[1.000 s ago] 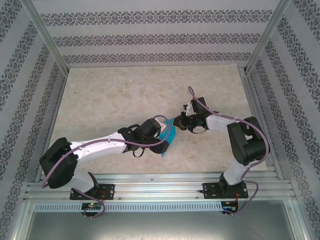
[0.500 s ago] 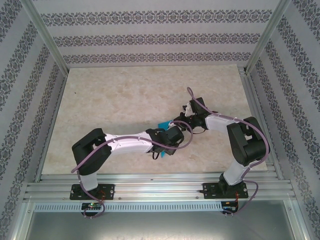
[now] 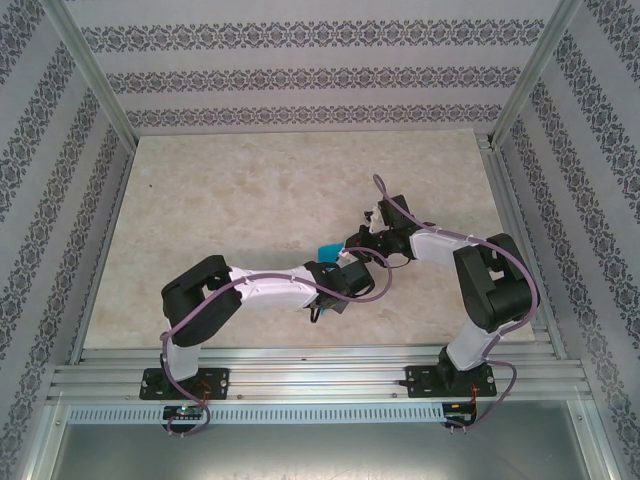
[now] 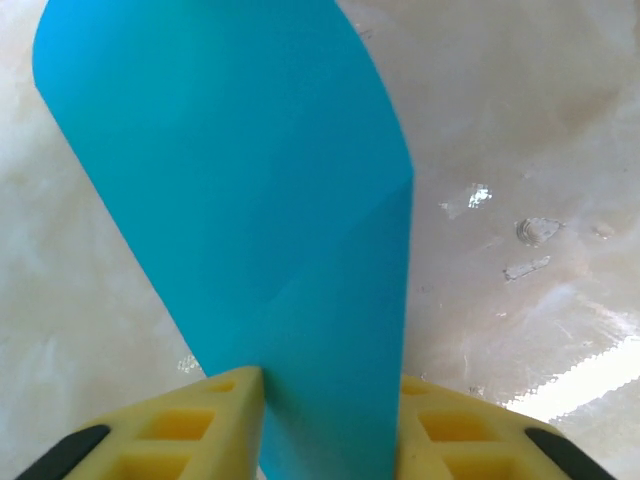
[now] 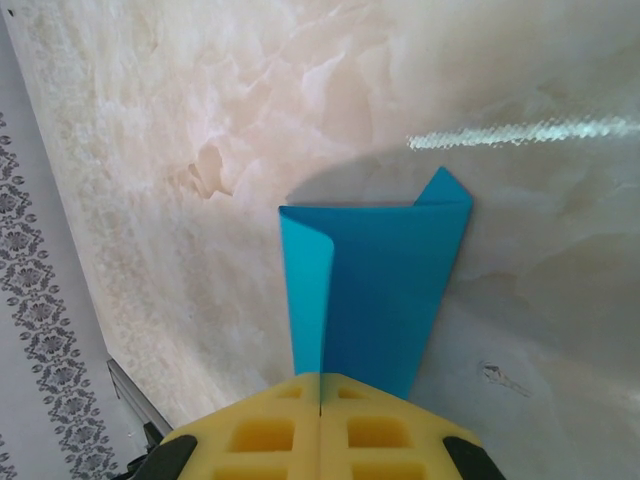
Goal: Fold a paper plane with a square sheet of paper (fold left side to right side)
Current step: Fold the wing for the fifth time at the center of the table.
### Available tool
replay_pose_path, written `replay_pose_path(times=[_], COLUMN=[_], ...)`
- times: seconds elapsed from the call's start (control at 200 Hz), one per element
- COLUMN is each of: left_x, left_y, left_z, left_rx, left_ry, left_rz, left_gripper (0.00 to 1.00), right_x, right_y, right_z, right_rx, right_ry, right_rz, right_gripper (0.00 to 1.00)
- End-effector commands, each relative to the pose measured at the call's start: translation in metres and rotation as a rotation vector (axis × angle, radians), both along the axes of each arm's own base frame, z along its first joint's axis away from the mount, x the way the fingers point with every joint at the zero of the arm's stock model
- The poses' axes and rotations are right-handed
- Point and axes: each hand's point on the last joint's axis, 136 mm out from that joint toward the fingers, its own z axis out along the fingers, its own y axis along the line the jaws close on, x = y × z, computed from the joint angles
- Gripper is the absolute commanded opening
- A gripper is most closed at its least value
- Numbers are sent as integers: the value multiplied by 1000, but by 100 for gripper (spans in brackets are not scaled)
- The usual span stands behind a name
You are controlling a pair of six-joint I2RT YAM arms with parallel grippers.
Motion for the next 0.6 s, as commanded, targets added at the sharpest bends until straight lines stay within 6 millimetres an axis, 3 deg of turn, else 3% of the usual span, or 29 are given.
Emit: replay_pose_path(times=[0.0,0.14,0.345,0.599], left_x=[-1,-2,0,0], left_y=[-5,-4,-7,-9], left_z=[1,-4,-5,-10], left_rx=[0,-9,-74,-100], left_ry=[-7,8,37,49], left_rz=[4,21,45,62], left_gripper=[31,28,16,18], right_x=[2,2,2,-5], right_y=[3,3,-14,-37], right_z=[0,3,13,19], right_rx=[-17,-16,-51,-77], right_ry=[-10,-23,-67,-94], right_rz=[8,18,3,-26], right_gripper=[0,0,14,26])
